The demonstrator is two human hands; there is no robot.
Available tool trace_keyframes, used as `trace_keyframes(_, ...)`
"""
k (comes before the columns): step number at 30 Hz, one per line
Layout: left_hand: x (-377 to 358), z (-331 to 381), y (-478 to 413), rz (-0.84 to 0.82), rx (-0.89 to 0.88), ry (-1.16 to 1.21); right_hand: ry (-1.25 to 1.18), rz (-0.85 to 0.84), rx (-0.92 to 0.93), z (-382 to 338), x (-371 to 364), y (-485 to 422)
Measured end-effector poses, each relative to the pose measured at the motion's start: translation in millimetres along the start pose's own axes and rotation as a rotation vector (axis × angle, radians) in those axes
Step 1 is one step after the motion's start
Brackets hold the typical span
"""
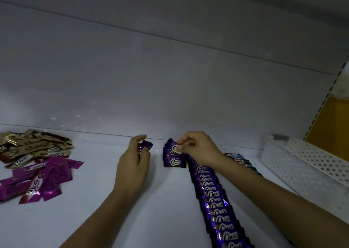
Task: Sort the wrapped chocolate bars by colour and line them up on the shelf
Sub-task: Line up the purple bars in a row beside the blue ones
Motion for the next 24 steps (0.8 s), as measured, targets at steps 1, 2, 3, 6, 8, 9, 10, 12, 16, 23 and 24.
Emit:
trace_keyframes(1, 1, -2, -1, 0.014, 0.018, 0.014, 0.043, -0.041, 0.000, -1, -3, -3)
trace_keyframes(2, 2, -4, -1, 0.023, 0.036, 0.028, 0.088, -0.103, -0.009, 0, -8, -5)
trace_keyframes(3, 3, -5, -1, 0.031, 0.050, 0.041, 0.135, -0.171, -0.020, 2, -14, -6)
trace_keyframes(6, 5, -3, -2, 0.049, 0.066, 0.068, 0.269, -0.264, -0.037, 9, -27, -4)
trace_keyframes(8, 5, -2, -3, 0.051, 0.060, 0.082, 0.304, -0.231, -0.040, 12, -27, -5)
trace_keyframes(9, 4, -1, -3, 0.048, 0.054, 0.091, 0.314, -0.213, -0.037, 12, -26, -6)
trace_keyframes(10, 4, -1, -4, 0.041, 0.051, 0.099, 0.322, -0.200, -0.033, 12, -25, -6)
trace_keyframes(12, 2, -2, -4, 0.013, 0.066, 0.132, 0.319, -0.192, -0.028, 13, -24, -8)
trace_keyframes(16, -2, -10, -7, -0.028, 0.226, 0.324, 0.317, -0.185, -0.008, 17, -26, -11)
trace_keyframes(23, -5, -17, -9, -0.042, 0.396, 0.549, 0.268, -0.050, 0.119, 22, -26, -13)
trace_keyframes(24, -4, -18, -9, -0.031, 0.400, 0.562, 0.265, -0.028, 0.130, 20, -24, -14)
Point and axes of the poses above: each hand's wrist, its own y-axis away from the middle knuckle, its own x-axis out of the back of the hand, z = x × y, the point moved 5 cm from there along -y, towards the middle knuckle, and after that the axes turned 1 degree about z, right-handed, at the moved point
